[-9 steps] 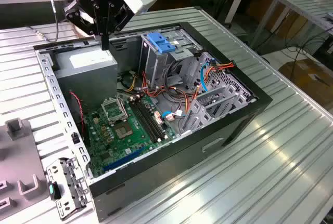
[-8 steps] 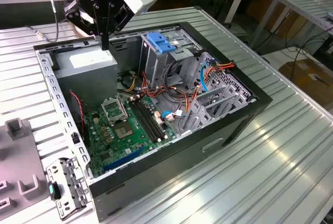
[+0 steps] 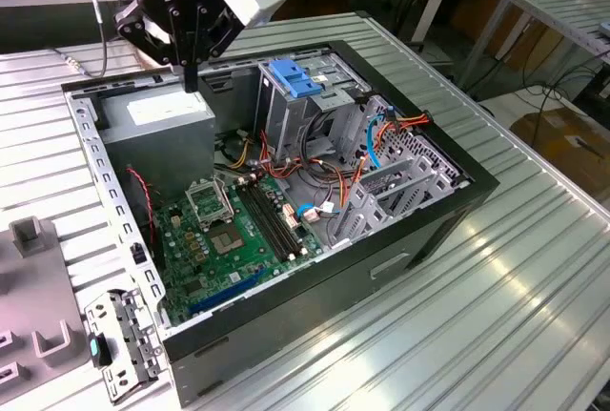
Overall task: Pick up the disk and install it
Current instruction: 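Reach for the disk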
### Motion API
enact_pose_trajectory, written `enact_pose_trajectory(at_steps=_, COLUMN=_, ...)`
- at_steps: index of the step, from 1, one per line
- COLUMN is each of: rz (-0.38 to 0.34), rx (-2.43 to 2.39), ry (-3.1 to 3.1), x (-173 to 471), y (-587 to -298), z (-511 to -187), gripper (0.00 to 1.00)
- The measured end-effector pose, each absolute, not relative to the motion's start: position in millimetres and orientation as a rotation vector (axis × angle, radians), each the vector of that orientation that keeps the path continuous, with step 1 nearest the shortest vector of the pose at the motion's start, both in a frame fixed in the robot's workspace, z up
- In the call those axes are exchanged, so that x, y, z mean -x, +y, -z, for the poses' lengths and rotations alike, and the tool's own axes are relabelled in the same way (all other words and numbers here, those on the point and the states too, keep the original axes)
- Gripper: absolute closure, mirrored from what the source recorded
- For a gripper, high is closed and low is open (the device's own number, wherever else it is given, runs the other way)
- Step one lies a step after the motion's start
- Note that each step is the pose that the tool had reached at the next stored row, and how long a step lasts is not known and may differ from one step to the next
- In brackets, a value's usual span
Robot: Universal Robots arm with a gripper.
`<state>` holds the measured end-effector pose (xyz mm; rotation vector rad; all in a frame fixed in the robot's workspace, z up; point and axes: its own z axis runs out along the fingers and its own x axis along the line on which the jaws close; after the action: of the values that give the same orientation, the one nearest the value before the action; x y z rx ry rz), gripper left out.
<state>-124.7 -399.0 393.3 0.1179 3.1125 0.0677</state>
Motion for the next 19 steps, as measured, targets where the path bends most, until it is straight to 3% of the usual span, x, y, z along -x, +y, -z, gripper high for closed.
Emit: enact_pose_trajectory(at_steps=19, rz=-0.067, rx=-0.119, ry=3.120, x=133.9, y=-398.9, z=-393.1, gripper=0.89)
